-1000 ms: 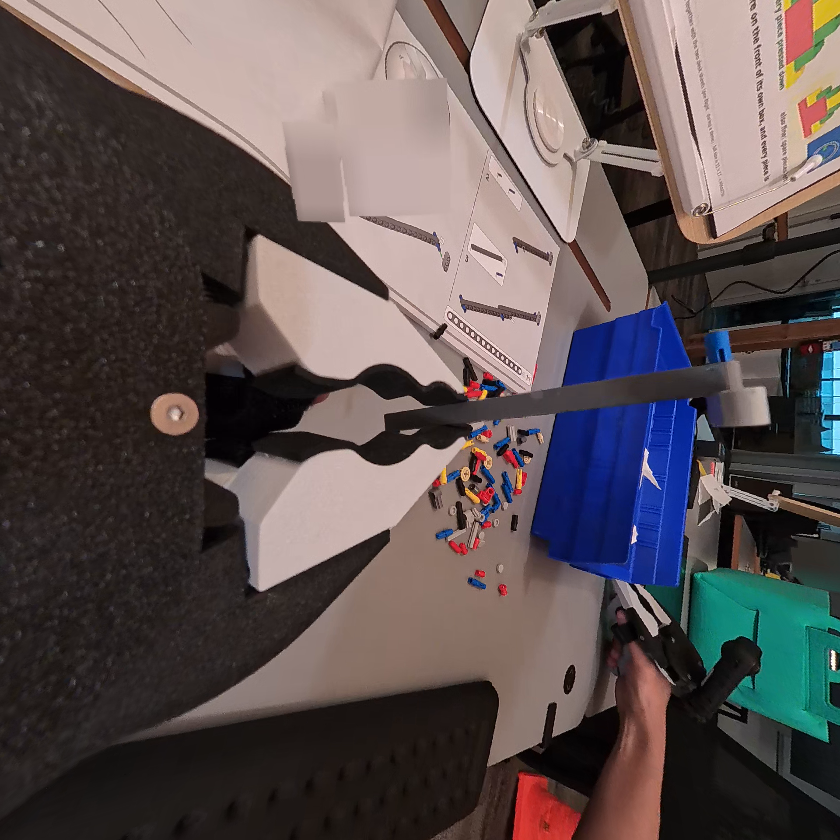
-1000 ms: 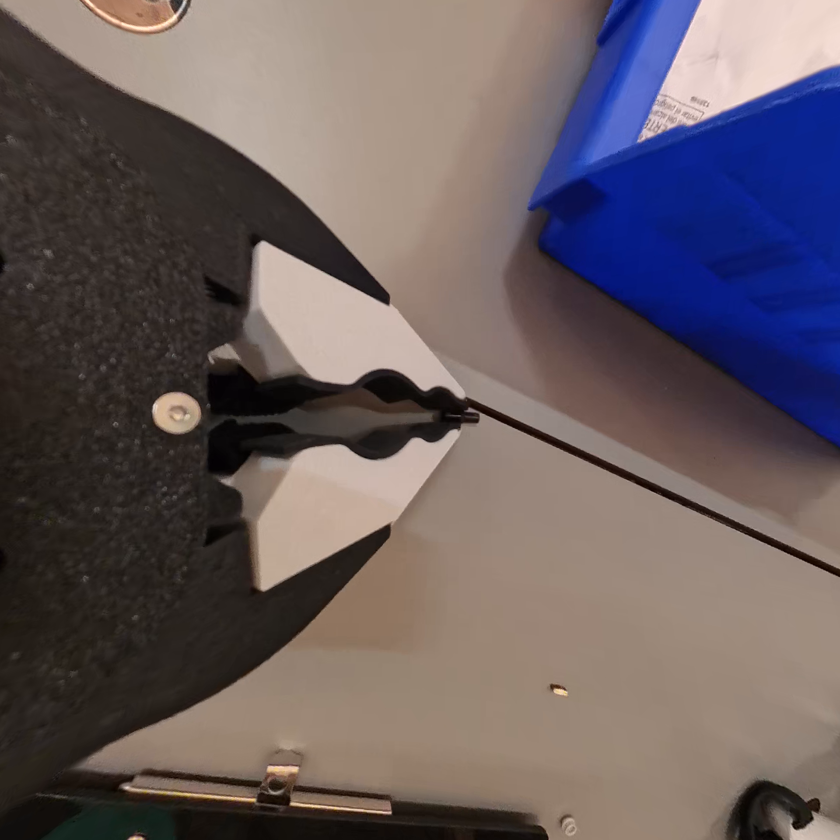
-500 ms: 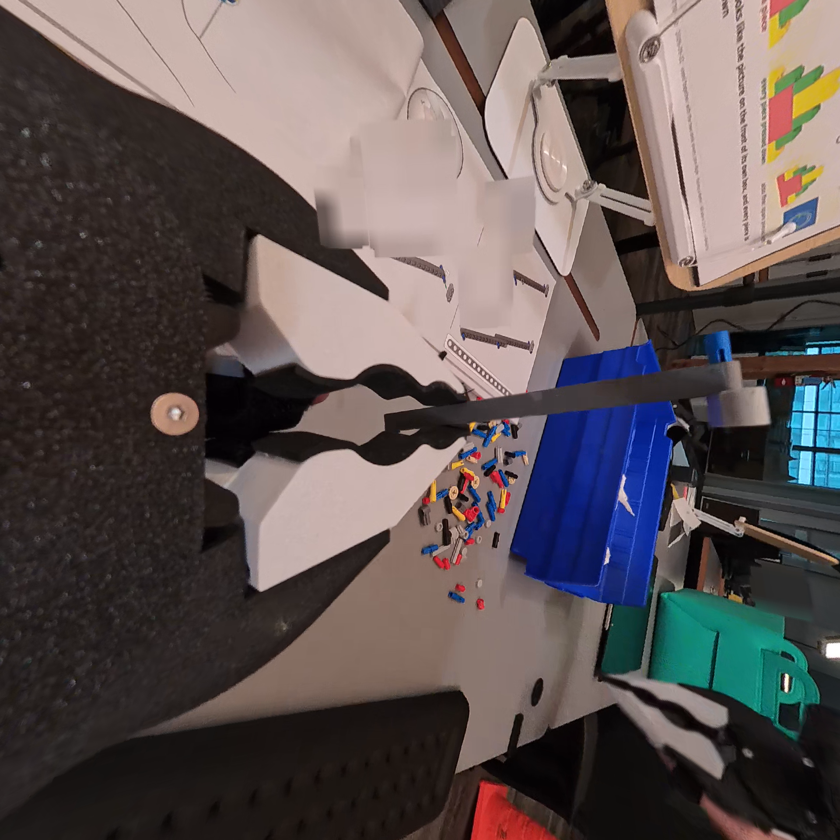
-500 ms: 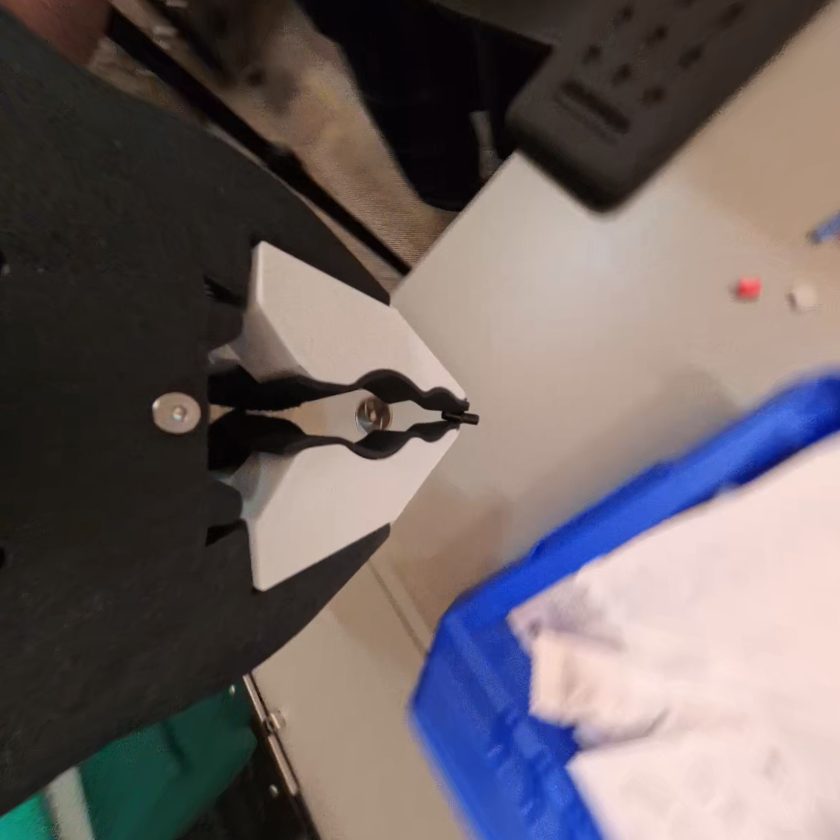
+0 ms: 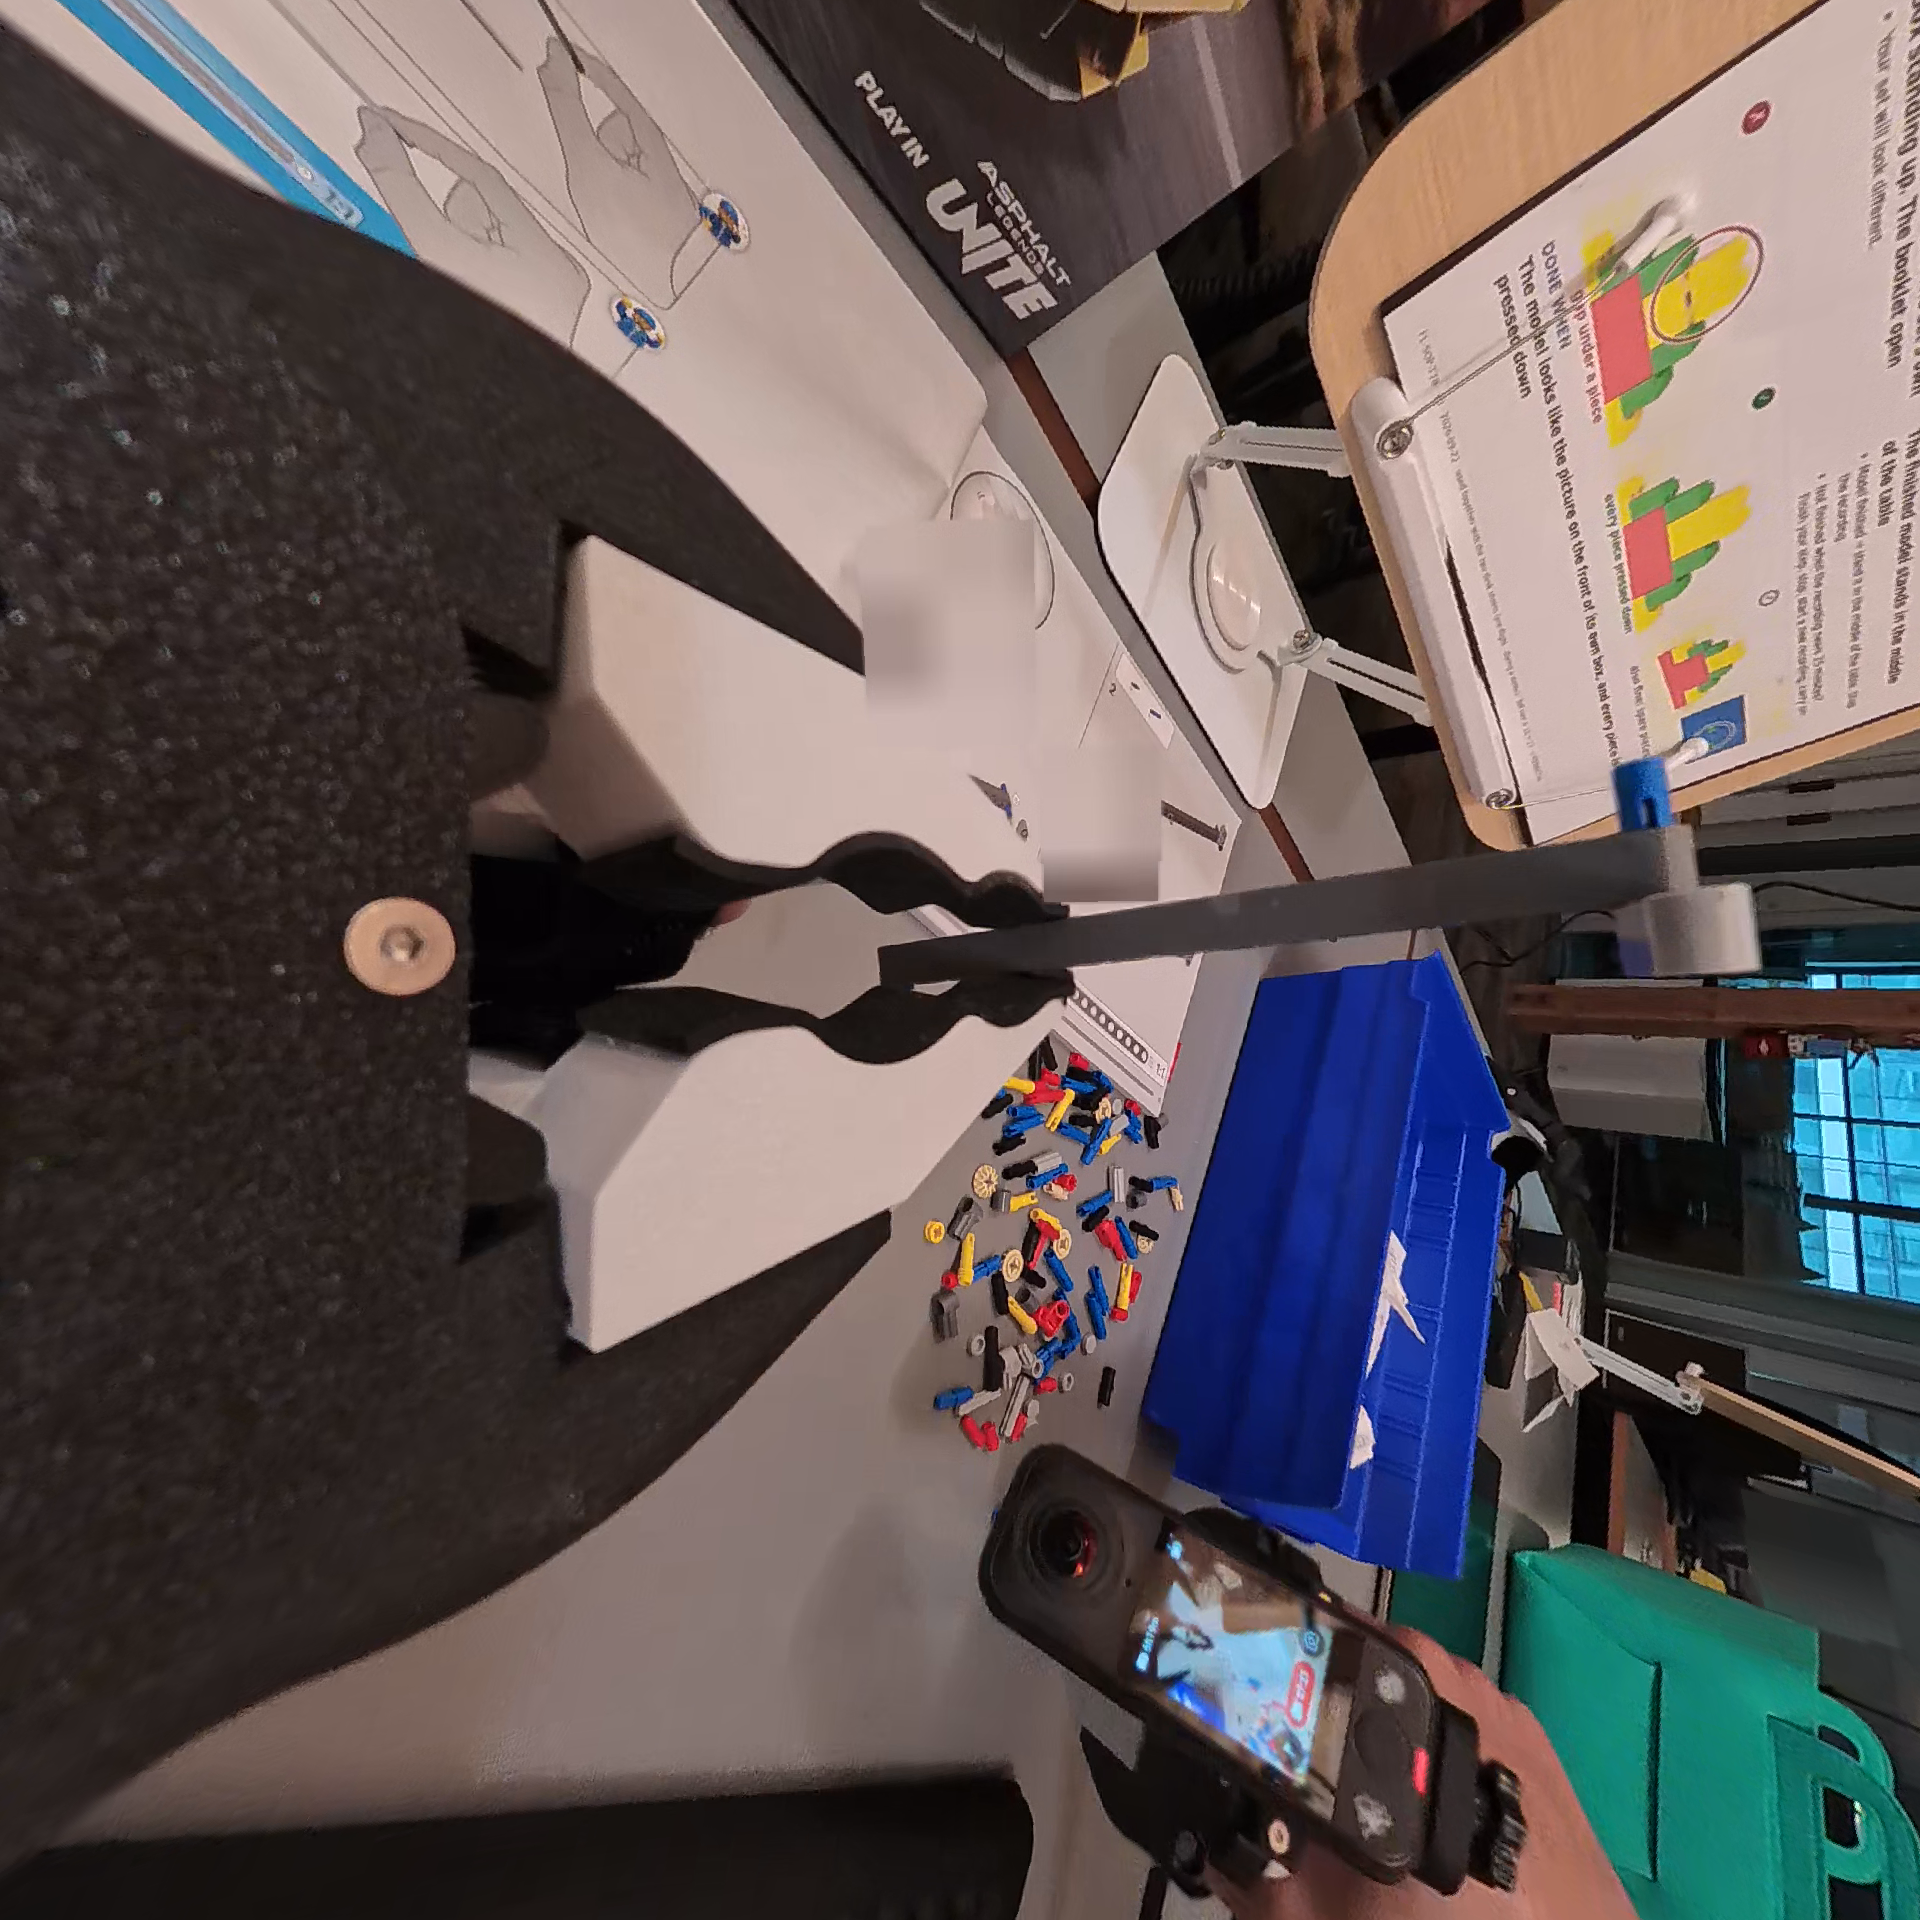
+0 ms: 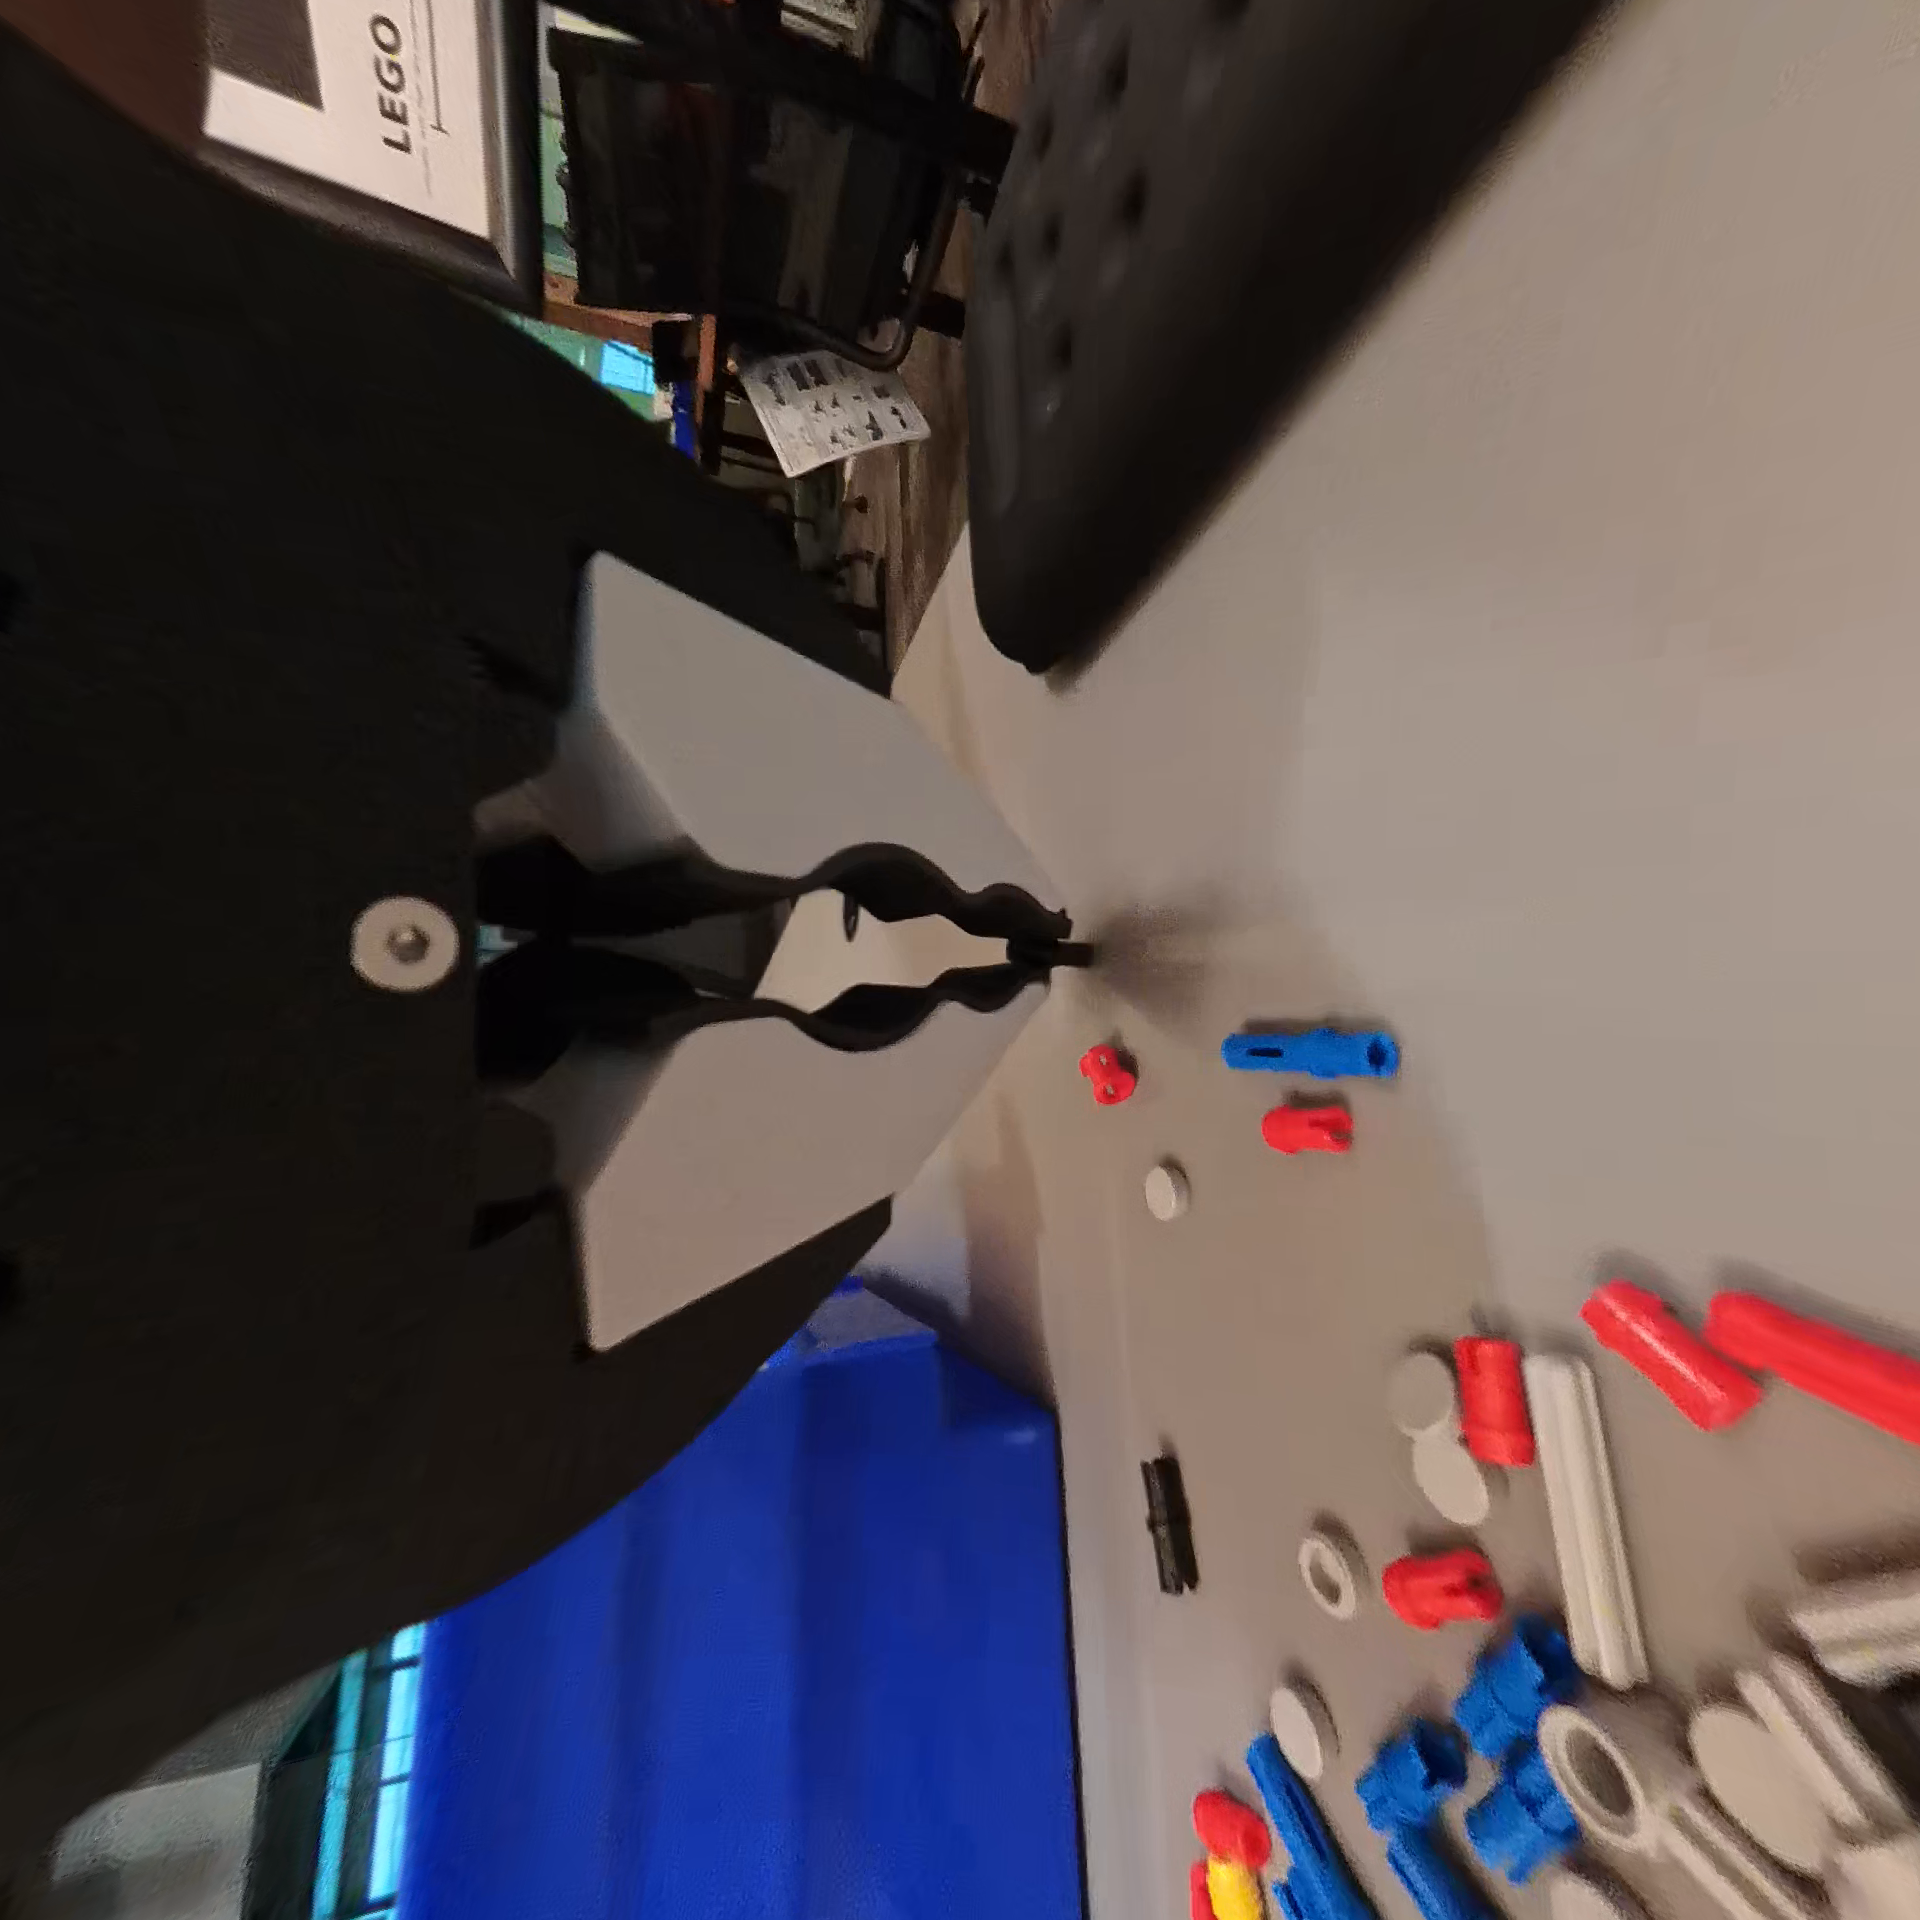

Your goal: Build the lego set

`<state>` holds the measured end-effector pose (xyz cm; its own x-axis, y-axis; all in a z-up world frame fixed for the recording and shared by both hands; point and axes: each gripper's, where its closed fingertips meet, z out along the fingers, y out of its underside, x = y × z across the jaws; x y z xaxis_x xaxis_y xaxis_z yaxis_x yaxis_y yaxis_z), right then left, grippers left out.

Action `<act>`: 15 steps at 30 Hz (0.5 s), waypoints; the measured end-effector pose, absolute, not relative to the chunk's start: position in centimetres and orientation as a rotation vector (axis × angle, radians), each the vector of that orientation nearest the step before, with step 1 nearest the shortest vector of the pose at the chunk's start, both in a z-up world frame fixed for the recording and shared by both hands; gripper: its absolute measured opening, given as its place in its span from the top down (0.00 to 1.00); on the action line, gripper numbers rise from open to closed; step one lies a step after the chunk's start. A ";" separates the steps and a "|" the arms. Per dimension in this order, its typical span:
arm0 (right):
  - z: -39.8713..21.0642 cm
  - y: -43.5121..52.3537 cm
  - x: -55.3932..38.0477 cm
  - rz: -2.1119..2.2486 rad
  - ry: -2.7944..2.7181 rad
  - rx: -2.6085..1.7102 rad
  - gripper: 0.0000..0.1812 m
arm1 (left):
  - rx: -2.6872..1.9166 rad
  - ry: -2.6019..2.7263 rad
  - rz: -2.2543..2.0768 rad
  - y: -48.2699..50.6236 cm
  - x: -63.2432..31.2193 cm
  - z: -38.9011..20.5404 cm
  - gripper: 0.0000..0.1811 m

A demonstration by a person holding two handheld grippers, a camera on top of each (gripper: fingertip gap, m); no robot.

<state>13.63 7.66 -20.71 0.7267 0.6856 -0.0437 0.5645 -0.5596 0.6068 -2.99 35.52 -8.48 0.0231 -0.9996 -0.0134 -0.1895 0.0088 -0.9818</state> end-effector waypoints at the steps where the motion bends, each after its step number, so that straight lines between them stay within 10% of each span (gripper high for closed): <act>1: -20.7 7.8 13.7 0.266 0.936 2.323 0.98 | -1.347 1.336 -1.080 35.5 -3.0 -8.4 0.97; 15: -20.1 7.0 13.9 0.140 0.852 2.338 0.98 | -1.351 1.335 -1.094 35.6 -3.0 -8.4 0.97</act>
